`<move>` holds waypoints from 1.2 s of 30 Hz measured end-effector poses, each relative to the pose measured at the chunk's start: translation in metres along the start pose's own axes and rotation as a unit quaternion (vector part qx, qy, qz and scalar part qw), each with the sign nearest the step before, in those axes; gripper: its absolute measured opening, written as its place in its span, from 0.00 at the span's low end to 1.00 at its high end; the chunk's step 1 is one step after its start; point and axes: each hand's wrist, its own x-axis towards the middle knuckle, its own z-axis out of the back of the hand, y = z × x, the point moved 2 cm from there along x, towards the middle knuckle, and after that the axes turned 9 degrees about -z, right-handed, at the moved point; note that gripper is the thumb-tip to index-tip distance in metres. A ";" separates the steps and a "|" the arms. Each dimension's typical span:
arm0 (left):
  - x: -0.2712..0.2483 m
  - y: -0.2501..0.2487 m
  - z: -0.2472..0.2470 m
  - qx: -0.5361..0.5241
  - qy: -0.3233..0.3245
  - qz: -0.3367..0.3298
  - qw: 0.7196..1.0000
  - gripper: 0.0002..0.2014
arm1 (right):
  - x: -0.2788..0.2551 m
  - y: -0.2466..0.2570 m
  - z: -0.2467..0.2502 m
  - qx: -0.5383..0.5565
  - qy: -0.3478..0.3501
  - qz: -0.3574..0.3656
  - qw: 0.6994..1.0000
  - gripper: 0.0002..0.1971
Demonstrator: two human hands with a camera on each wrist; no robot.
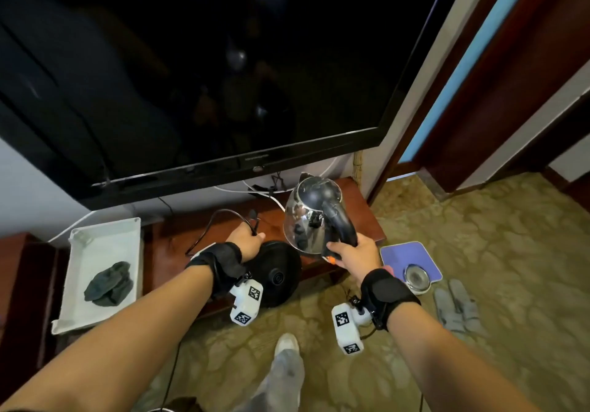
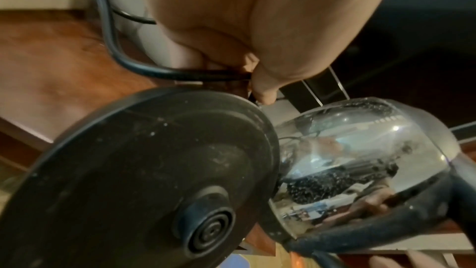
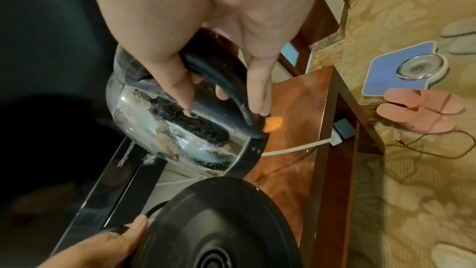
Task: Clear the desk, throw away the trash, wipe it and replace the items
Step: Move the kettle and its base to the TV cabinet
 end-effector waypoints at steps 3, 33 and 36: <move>0.036 -0.024 -0.027 0.001 0.027 -0.008 1.000 0.19 | 0.035 0.016 0.020 -0.001 -0.015 -0.007 1.000 0.10; 0.250 -0.062 -0.207 0.009 -0.011 0.150 0.989 0.26 | 0.284 0.004 0.139 -0.063 -0.030 -0.106 0.992 0.10; 0.258 -0.043 -0.206 0.004 -0.038 0.175 0.984 0.27 | 0.295 -0.003 0.133 -0.051 -0.017 -0.114 0.992 0.10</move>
